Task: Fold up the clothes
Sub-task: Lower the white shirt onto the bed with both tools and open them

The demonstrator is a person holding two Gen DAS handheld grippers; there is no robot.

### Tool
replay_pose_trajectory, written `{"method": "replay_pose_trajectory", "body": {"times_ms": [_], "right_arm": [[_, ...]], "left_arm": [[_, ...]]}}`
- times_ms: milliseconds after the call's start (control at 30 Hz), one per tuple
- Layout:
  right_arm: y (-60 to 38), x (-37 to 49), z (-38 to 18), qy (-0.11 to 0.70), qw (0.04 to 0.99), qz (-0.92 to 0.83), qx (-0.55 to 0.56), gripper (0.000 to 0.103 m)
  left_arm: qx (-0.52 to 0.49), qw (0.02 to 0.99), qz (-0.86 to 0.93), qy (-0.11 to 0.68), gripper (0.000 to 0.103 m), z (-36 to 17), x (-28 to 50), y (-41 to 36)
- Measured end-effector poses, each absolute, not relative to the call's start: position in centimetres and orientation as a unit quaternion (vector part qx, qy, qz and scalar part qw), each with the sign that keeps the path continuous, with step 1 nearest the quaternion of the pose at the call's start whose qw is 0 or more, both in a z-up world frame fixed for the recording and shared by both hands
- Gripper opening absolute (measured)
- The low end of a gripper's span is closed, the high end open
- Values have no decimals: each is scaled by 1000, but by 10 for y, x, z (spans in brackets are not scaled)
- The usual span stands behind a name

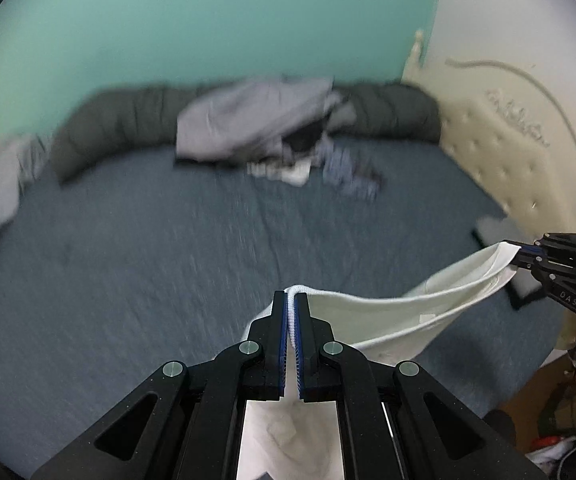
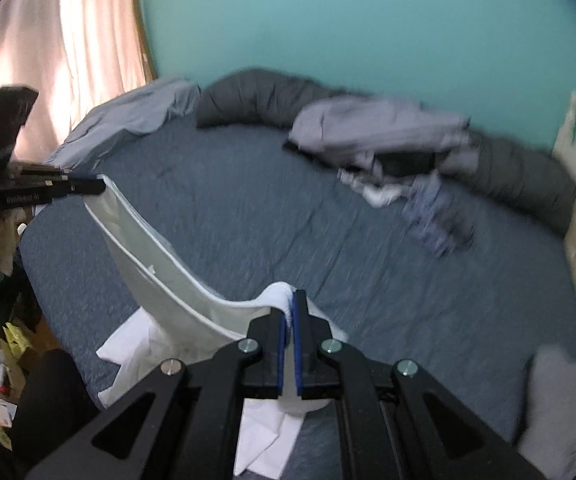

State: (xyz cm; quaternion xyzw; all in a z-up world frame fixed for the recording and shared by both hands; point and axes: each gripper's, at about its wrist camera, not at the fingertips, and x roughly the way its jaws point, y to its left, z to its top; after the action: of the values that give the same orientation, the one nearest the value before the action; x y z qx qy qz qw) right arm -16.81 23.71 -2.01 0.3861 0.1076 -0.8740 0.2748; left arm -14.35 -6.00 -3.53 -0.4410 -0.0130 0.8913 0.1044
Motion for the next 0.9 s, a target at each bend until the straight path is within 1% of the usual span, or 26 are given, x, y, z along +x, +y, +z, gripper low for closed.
{"method": "replay_pose_trajectory", "body": {"times_ms": [167, 300, 400, 533, 900], "right_arm": [[234, -175, -108, 98, 285, -843, 445, 3], [229, -172, -159, 108, 297, -814, 487, 3], [227, -169, -184, 111, 307, -798, 507, 3], [224, -165, -207, 116, 321, -780, 525, 3], [219, -147, -228, 129, 345, -743, 559, 4]], "left_arm": [[-489, 107, 865, -27, 3, -120, -152, -58], [-531, 110, 839, -33, 3, -188, -152, -57], [-552, 110, 825, -42, 3, -223, -152, -57], [-564, 111, 817, -48, 3, -244, -153, -58], [-563, 117, 817, -56, 3, -248, -150, -66]]}}
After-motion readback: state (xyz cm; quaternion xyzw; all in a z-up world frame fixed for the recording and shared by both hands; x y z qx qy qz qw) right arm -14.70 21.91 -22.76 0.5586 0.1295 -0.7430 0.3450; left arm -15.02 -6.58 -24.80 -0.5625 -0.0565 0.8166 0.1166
